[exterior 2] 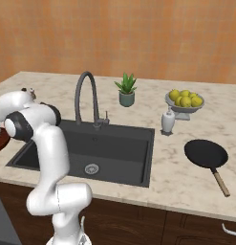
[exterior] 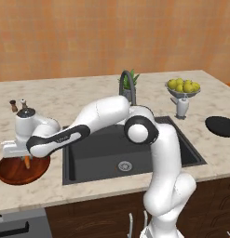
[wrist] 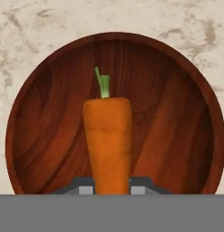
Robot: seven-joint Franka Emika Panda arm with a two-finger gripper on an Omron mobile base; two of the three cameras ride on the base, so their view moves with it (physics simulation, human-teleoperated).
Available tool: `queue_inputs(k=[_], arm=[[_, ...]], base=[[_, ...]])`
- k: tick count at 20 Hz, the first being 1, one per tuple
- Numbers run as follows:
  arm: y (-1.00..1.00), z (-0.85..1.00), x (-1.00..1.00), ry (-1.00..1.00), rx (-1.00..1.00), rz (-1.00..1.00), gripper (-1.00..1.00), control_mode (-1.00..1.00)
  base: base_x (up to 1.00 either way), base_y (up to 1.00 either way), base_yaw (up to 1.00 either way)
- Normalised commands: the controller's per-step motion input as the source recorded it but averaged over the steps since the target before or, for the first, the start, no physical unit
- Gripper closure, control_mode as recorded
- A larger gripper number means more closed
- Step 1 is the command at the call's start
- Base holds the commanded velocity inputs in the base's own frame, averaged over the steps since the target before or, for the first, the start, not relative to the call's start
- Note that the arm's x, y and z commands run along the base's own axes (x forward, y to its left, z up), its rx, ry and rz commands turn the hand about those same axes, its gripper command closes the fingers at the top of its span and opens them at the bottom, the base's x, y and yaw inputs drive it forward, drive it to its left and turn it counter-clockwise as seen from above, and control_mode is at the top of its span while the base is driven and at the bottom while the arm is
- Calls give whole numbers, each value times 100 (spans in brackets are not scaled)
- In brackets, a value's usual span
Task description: Pick the carrot from the sink and place it in the bowl. Then pick the bowl and place it in the microwave. Then close the microwave door and press the start button.
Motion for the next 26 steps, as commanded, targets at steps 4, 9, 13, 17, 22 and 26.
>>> queue_inputs(k=[4,9,13,17,22,26], arm=[[0,-40,2,2,0,0,-100,-100],[-16,9,0,0,1,-1,-100,-100],[-89,7,-24,0,17,-2,-100,-100],[-93,0,-59,0,27,-1,-100,-100],[-54,-3,0,5,20,-4,-100,-100],[-5,-18,55,16,1,0,-100,-100]], base=[[0,0,0],[0,0,0],[0,0,0],[0,0,0],[0,0,0],[0,0,0]])
